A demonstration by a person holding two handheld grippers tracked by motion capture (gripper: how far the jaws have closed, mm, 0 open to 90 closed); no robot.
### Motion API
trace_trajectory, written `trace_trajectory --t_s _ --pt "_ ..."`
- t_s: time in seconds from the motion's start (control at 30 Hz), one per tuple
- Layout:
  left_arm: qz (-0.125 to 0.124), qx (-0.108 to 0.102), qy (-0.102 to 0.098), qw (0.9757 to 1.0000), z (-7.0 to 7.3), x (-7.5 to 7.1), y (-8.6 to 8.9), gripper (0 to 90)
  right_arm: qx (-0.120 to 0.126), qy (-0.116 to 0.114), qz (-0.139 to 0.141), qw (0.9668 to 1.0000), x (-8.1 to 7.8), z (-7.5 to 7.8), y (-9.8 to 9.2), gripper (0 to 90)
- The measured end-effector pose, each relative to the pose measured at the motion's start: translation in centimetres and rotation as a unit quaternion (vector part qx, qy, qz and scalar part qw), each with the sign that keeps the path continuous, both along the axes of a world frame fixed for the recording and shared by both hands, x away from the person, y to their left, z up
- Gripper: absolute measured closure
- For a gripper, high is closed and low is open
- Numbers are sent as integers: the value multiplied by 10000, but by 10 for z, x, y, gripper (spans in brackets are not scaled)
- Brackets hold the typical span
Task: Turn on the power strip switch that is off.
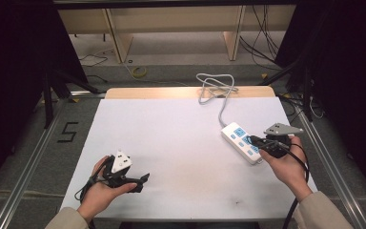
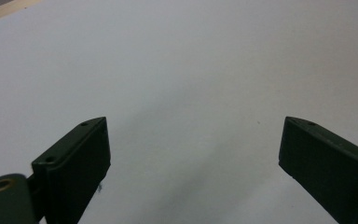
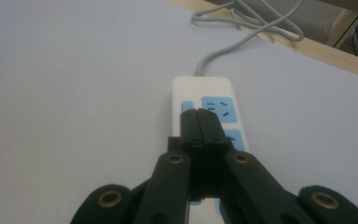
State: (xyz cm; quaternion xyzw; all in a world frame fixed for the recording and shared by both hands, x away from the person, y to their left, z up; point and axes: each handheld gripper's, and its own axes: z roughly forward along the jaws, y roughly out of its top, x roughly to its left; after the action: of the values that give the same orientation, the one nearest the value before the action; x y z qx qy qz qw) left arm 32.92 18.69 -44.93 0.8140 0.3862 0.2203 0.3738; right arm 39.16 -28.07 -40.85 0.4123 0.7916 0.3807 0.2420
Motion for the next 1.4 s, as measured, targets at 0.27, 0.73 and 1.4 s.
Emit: trace_trajectory --t_s 0.27,0.73,1.4 --pt "-1 19 -8 10000 0 0 0 85 -38 28 7 10000 7 1 1 900" --pt "-2 24 -21 10000 0 0 0 85 -117 123 25 9999 19 3 6 900" --pt "4 30 -32 10000 0 0 0 85 -196 260 41 9995 35 3 12 900"
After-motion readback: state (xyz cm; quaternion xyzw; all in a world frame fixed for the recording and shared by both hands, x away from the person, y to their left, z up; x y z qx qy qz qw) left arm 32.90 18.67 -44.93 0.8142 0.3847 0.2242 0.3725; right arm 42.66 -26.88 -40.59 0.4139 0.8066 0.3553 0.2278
